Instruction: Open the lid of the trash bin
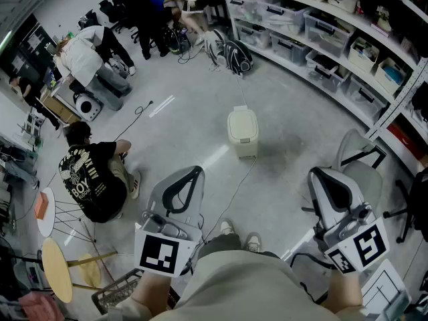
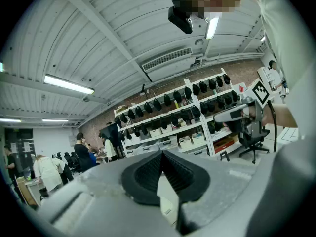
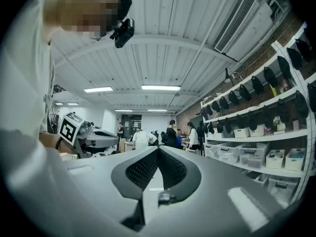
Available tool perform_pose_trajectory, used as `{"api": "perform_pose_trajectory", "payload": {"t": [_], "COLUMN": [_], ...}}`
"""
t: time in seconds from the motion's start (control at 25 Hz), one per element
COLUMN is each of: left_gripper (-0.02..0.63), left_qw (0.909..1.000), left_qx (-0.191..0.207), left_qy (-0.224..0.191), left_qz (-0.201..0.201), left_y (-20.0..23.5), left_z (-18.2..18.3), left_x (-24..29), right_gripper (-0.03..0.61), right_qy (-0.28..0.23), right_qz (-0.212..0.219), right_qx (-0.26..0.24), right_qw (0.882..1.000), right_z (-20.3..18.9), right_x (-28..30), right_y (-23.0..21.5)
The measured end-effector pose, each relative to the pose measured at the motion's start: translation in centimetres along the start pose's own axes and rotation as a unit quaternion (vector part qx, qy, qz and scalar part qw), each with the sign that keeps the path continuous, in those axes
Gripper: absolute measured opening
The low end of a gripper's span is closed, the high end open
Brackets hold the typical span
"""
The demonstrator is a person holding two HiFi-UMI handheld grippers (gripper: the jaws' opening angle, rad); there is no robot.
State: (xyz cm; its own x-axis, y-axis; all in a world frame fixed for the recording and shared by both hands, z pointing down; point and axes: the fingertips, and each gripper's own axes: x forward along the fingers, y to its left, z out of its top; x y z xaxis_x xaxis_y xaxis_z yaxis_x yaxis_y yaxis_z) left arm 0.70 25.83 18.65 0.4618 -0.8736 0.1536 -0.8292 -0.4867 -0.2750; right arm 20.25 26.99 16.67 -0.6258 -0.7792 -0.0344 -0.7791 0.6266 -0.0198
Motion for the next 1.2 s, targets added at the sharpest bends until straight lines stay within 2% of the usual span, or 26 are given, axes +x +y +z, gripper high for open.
{"api": "perform_pose_trajectory", "payload": {"t": [0.28,0.72,1.2], "left_gripper": [0.003,0.003,0.003], "left_qw": [1.0000,0.9996,0.9995], "left_qx": [-0.003,-0.003,0.001], "left_qy": [-0.007,-0.019,-0.017], "left_qz": [0.006,0.022,0.028], "left_y": [0.5,0.3,2.6], "left_z": [0.0,0.4,-0.3], "left_x": [-0.5,-1.7,-0.3], "right_gripper": [0.003,0.003,0.003], "right_qy": [-0.006,-0.008,-0.002], "right_qz": [-0.004,0.008,0.018], "right_qx": [0.021,0.019,0.022], "right_qw": [1.000,1.000,1.000], "right_z": [0.1,-0.1,-0.9], "right_x": [0.3,-0.2,3.6], "right_y": [0.0,0.8,0.1]}}
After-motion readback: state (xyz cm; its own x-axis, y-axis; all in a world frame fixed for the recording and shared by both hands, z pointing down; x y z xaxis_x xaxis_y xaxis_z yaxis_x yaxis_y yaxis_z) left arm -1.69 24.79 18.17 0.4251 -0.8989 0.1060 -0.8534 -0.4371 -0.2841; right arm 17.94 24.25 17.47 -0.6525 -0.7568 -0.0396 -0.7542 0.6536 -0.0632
